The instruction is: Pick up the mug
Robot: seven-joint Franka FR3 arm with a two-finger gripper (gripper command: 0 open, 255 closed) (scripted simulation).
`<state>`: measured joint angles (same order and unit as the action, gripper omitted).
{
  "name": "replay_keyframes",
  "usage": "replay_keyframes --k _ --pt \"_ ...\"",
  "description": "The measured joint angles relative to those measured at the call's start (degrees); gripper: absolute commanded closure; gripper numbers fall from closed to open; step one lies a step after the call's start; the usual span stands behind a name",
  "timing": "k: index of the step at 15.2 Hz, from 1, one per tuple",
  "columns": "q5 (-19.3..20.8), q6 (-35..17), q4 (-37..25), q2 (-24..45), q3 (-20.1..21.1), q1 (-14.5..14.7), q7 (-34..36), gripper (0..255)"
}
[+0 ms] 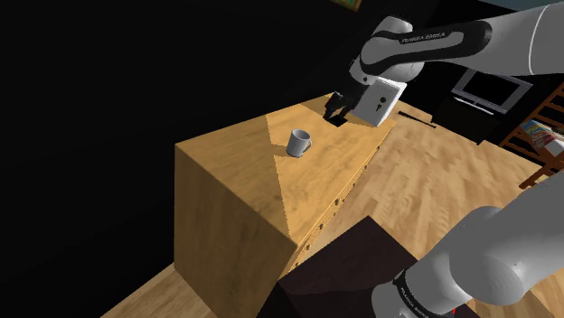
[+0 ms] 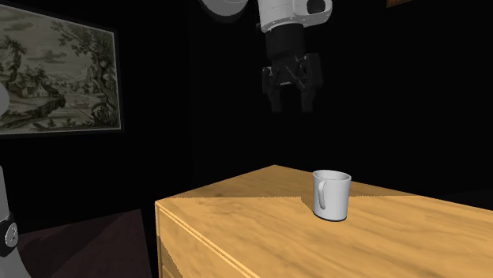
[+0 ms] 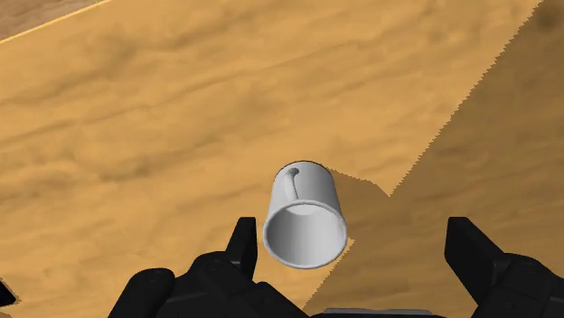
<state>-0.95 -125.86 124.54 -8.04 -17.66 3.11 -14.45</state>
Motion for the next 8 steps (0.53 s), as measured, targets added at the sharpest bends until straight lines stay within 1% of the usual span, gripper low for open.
replay_keyframes --k 3,8 --pt "-3.41 -1.63 -4.25 7.11 -1.27 -0.24 -3.58 0" --pt "-9.31 -4.18 -10.97 18.71 -1.3 -1.36 -8.28 0"
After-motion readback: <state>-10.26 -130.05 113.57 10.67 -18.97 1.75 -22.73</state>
